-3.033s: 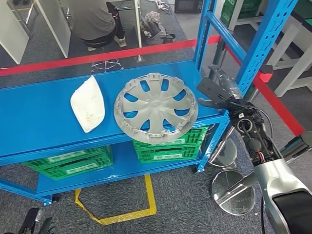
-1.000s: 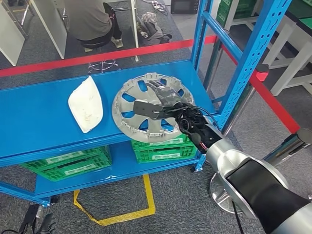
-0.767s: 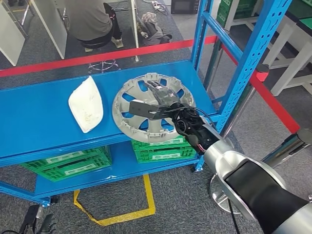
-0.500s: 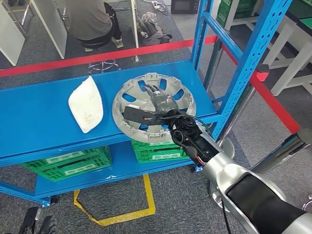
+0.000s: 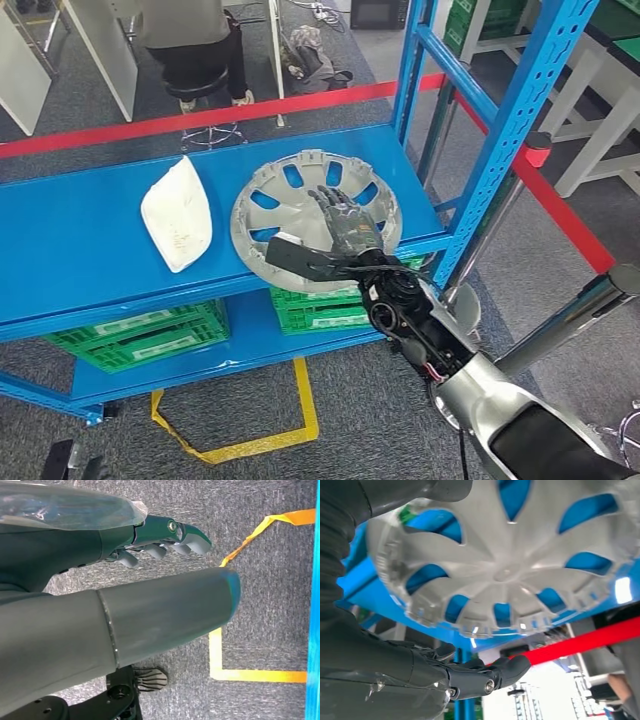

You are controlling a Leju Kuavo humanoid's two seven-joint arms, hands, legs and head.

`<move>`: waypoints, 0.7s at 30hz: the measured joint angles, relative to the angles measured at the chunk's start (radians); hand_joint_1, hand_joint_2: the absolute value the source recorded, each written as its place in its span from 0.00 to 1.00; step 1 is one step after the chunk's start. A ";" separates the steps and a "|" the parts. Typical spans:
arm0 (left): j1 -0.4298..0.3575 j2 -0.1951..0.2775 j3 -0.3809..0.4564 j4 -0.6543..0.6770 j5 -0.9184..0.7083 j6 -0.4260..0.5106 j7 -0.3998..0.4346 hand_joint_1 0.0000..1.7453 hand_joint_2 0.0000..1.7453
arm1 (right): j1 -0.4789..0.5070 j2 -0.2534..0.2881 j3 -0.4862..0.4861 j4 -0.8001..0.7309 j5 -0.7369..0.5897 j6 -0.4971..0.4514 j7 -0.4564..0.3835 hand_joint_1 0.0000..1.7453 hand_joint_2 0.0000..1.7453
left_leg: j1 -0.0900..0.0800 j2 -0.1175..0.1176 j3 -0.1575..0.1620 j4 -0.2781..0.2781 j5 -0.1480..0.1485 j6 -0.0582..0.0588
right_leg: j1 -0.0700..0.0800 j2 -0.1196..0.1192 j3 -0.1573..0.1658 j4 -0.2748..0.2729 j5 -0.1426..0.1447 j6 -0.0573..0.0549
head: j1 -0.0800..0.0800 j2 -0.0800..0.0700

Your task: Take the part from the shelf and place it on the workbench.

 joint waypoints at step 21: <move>0.001 0.000 0.000 0.000 0.000 -0.013 -0.005 0.00 0.00 | 0.155 -0.173 -0.100 -0.166 -0.002 0.091 -0.033 0.00 1.00 | 0.000 0.000 0.000 0.000 0.000 0.000 | 0.000 0.000 0.001 0.000 0.000 0.000 | 0.000 0.000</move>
